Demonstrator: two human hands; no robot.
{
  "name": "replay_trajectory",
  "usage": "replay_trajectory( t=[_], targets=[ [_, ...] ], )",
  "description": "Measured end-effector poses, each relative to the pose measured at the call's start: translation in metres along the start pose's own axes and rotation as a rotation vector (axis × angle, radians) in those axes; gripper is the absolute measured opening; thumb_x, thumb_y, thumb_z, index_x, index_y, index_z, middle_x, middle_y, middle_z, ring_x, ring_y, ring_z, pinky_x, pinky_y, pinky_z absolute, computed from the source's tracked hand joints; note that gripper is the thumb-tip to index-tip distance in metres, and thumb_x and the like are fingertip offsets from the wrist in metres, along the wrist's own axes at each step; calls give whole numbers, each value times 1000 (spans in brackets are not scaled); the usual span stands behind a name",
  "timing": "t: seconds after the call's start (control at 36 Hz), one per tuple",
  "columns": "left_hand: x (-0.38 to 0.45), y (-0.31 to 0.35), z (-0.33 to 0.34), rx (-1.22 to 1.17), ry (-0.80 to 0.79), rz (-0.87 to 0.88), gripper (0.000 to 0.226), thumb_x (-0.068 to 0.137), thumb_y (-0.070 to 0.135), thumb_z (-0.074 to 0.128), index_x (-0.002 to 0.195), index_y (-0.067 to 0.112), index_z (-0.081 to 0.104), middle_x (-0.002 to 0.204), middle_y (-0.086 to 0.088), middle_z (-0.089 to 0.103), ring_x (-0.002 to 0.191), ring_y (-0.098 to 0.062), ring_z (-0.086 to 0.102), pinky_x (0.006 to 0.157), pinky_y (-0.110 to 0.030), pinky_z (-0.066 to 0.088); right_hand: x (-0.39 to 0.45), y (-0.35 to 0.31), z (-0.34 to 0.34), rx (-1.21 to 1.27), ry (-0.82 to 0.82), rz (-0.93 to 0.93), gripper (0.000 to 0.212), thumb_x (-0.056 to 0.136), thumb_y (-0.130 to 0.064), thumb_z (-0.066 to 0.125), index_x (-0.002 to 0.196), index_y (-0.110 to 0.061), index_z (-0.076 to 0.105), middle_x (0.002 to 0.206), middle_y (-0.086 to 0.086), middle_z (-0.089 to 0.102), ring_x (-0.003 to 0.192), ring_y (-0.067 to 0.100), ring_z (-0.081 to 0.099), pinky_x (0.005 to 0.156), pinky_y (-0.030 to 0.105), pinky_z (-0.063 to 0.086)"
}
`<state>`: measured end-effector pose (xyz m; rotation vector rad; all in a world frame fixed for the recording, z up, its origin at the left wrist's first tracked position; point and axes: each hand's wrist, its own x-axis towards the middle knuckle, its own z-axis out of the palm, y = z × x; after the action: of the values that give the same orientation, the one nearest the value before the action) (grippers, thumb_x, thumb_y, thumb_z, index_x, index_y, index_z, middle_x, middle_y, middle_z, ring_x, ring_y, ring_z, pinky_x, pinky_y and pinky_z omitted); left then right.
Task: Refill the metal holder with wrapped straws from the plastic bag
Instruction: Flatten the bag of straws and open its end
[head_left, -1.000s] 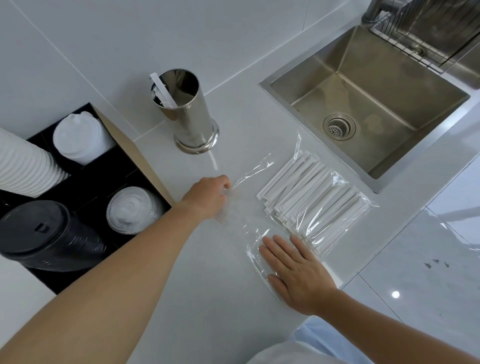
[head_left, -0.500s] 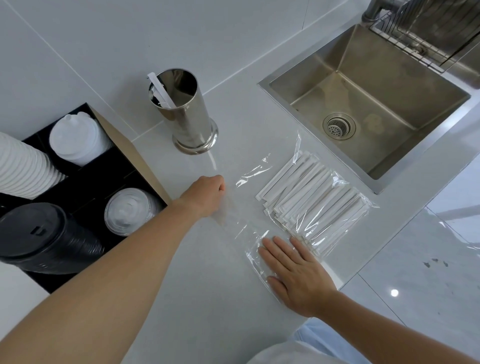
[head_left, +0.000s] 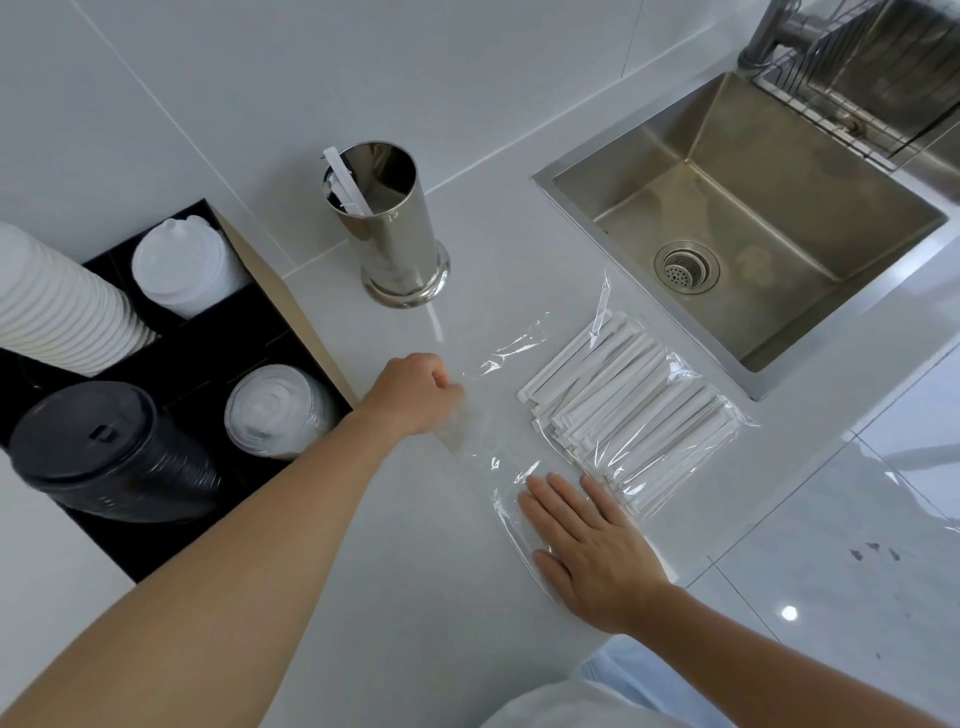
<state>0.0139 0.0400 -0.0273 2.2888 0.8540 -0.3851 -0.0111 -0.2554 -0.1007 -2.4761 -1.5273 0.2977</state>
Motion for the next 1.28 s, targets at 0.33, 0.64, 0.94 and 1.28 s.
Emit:
replay_trajectory(
  t=[0.33,0.64,0.94,1.28],
  targets=[
    [-11,5,19,-271,157,-172,15,66,3,58,63,17,53,76,-9,70,72,-28,69,55,-28,52,0,-1,-5,1,-27,6,57,100,-44,33,151,-18,31,158,1,28,146,23,21,115,47,18],
    [-26,-16,37,-660,214,-256,26,84,5,47,69,15,65,69,-3,66,68,-22,70,69,-32,61,1,-2,-6,-3,-32,4,57,99,-43,36,150,-18,34,157,1,28,146,23,22,116,47,17],
    [-36,-15,45,-686,261,-262,20,74,0,66,74,20,66,79,-9,70,72,-23,70,72,-33,58,2,-4,-12,-13,-20,-5,56,98,-43,36,147,-16,39,154,3,35,144,24,28,113,47,20],
    [-44,-14,52,-680,304,-200,26,85,10,57,72,31,66,68,8,69,67,-12,67,57,-18,48,-11,-1,-28,6,-42,-36,51,96,-36,39,140,-12,51,148,5,46,138,25,40,112,43,20]
  ],
)
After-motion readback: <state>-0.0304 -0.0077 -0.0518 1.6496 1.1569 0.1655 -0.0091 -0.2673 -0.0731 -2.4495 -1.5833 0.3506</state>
